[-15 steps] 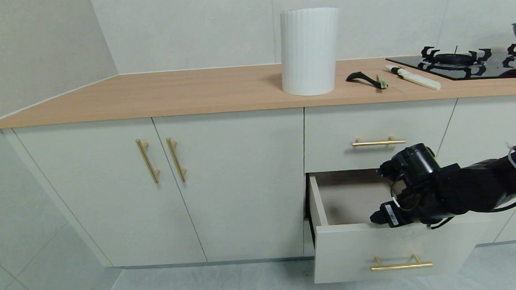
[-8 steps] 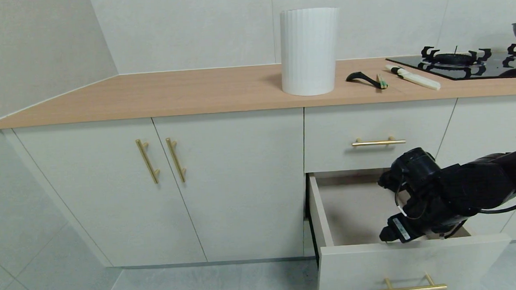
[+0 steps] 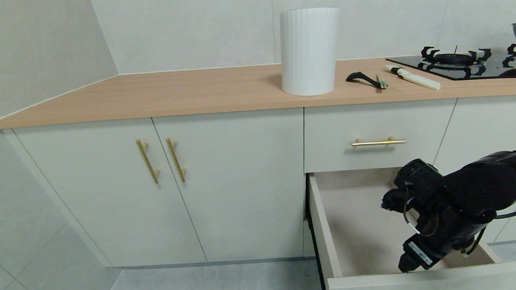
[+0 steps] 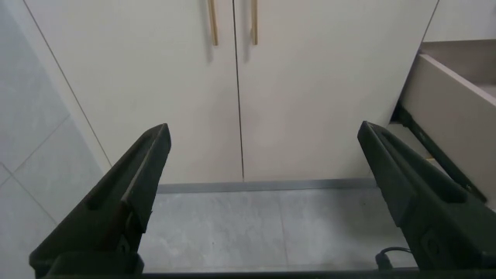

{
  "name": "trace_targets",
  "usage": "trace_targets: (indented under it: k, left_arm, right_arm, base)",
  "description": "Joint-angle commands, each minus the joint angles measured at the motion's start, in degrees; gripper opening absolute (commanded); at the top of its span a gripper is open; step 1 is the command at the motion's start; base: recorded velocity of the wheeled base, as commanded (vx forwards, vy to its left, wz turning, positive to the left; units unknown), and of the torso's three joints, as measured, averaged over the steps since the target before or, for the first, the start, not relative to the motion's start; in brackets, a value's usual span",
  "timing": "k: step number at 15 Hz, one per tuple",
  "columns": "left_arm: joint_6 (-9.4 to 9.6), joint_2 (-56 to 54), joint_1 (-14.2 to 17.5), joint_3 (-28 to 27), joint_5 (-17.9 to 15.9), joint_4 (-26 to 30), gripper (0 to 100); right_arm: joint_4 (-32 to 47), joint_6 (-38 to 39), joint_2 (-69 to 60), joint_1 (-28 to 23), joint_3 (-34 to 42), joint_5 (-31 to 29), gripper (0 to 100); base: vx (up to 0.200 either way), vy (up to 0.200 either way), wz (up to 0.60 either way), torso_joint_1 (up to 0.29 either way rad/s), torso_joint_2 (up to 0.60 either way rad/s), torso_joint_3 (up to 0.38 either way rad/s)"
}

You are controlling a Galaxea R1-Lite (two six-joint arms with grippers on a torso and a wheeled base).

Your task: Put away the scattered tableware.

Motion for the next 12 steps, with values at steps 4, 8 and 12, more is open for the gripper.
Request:
trace_targets:
  k: [4,8,12]
  left_arm:
    - [-0.01,0.02,-0.01,0.01,0.02,0.0,100]
    - [-0.01,0.02,-0.01,0.01,0.02,0.0,100]
    - [-0.01,0.02,-0.01,0.01,0.02,0.0,100]
  right_arm:
    - [3.53,0.01,0.06,2.59,0.03,-1.39,100]
    - [5.9,-1.05,0.15,2.94,0.03,-1.48,100]
    - [5.46,-0.79,0.32,2.85,-0.49,-1.48,100]
  base:
    - [0.0,0.0,0.0,0.0,0.0,0.0]
    - [0.0,0.0,0.0,0.0,0.0,0.0]
    - [0.0,0.0,0.0,0.0,0.0,0.0]
